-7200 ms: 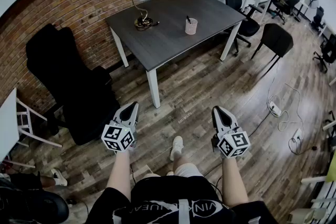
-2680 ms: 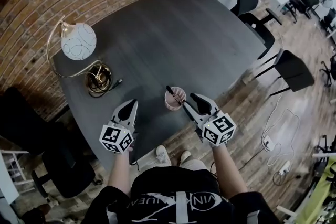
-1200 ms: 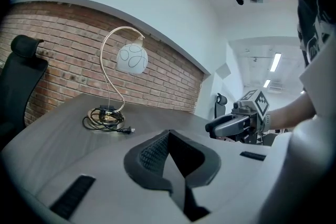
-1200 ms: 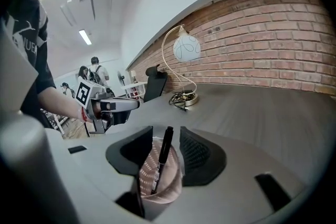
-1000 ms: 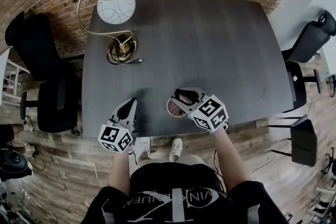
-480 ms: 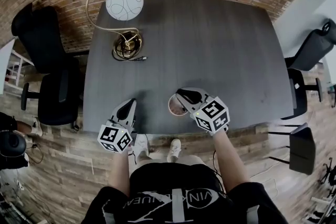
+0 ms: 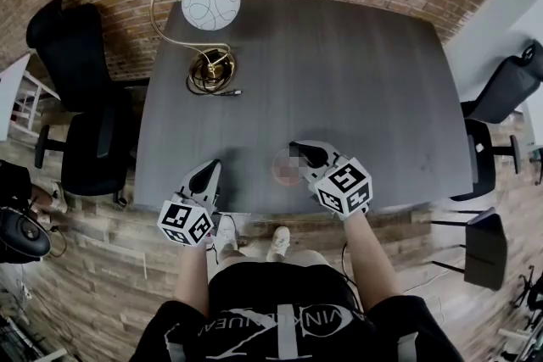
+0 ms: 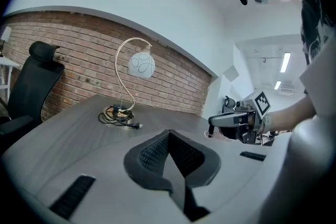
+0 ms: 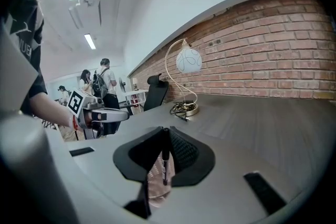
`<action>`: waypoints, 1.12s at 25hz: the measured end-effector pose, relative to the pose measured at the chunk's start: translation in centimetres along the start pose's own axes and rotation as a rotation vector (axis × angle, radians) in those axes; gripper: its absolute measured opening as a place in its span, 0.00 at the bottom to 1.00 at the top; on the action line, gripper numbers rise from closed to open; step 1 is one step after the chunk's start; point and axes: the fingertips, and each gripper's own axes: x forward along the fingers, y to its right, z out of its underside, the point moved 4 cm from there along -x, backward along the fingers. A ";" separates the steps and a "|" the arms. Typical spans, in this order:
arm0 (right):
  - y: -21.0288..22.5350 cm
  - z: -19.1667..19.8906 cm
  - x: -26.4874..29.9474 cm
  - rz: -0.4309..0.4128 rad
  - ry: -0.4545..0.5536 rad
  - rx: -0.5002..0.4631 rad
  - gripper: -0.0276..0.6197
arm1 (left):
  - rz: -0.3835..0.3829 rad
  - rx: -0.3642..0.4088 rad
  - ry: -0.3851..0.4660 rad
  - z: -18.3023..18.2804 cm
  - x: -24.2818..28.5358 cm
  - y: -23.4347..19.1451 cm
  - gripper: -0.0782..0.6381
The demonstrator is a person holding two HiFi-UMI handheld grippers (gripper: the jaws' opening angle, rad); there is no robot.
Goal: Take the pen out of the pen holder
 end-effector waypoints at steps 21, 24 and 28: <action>-0.8 -2.1 -2.3 0.013 0.064 -0.028 0.12 | -0.031 0.027 0.032 -1.4 -2.1 0.7 0.13; -1.0 -2.5 -2.8 0.018 0.075 -0.036 0.12 | -0.028 0.031 0.038 -1.7 -2.2 1.0 0.13; -1.3 -2.9 -3.5 0.027 0.092 -0.043 0.12 | -0.025 0.039 0.048 -2.0 -2.4 1.3 0.13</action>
